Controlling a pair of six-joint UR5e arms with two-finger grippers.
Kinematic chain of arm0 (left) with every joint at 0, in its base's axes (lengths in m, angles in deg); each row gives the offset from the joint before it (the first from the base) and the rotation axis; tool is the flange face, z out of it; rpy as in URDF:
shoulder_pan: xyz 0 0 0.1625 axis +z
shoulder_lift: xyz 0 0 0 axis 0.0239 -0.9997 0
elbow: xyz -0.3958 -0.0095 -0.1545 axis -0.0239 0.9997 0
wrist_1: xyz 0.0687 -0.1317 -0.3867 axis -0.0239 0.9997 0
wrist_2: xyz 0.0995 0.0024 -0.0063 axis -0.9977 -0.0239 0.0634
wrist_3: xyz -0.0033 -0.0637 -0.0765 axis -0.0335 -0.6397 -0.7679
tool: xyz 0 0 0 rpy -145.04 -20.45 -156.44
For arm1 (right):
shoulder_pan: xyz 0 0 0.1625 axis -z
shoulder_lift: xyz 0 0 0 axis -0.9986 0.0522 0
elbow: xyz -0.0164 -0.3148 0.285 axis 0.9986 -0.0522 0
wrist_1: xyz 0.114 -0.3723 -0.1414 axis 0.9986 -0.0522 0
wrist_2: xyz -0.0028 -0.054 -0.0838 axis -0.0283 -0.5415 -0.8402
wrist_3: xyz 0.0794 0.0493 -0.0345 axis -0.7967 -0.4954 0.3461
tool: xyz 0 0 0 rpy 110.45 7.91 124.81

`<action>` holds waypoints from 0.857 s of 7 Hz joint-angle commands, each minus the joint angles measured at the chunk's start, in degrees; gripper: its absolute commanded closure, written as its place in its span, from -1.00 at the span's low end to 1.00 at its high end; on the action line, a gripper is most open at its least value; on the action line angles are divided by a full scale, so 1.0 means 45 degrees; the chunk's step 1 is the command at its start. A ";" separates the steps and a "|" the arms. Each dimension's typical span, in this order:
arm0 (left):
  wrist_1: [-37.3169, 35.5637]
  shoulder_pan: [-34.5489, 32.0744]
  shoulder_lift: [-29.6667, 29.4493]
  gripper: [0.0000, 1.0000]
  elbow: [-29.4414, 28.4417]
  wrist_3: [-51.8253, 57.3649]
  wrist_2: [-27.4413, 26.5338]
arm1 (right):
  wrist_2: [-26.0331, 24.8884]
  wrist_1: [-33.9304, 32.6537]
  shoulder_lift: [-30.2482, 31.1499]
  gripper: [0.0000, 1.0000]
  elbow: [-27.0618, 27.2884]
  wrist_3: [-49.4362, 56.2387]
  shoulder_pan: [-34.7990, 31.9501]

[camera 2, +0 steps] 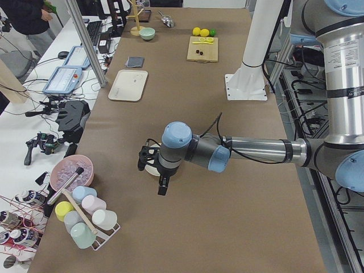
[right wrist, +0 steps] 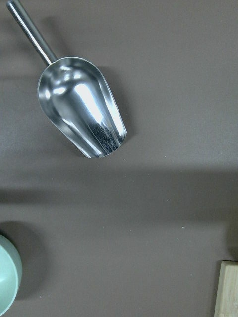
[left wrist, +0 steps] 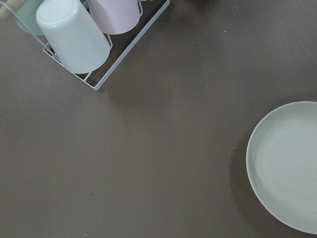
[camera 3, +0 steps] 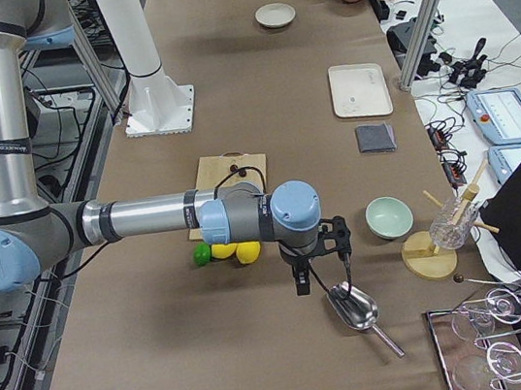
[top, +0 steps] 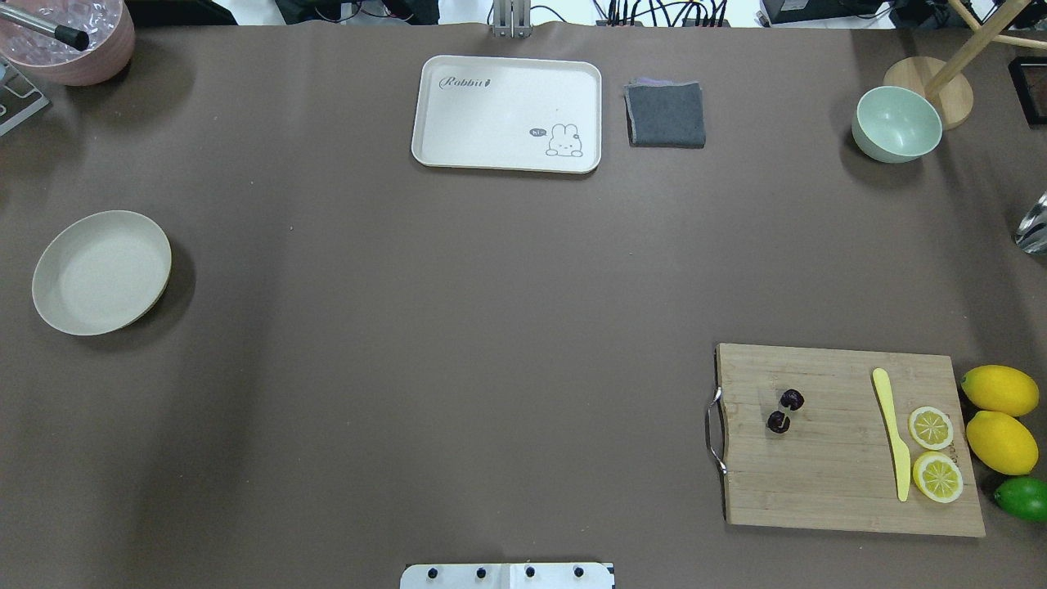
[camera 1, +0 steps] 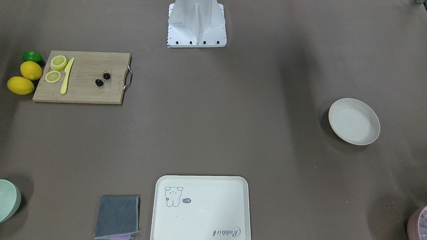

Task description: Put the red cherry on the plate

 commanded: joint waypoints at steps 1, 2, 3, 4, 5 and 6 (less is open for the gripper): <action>0.0018 0.0015 -0.0018 -0.96 -0.0011 -0.0029 -0.0020 | 0.0053 0.0000 0.0000 -1.00 0.0032 0.0000 -0.0020; -0.0001 0.0015 -0.0018 -0.96 -0.0050 -0.0029 -0.0020 | 0.0054 0.0000 0.0000 -1.00 0.0033 0.0000 -0.0020; -0.0001 0.0015 0.0001 -0.96 -0.0050 -0.0029 -0.0020 | 0.0073 0.0019 0.0039 -1.00 0.0052 0.0000 -0.0078; -0.0021 0.0015 -0.0018 -0.96 -0.0108 -0.0049 -0.0020 | 0.0073 0.0020 0.0059 -1.00 0.0072 0.0019 -0.0117; -0.0002 0.0015 0.0001 -0.96 -0.0148 -0.0049 -0.0020 | 0.0093 0.0020 0.0040 -1.00 0.0072 0.0000 -0.0195; -0.0001 0.0015 0.0001 -0.96 -0.0167 -0.0049 -0.0020 | 0.0112 0.0020 0.0040 -1.00 0.0091 0.0019 -0.0234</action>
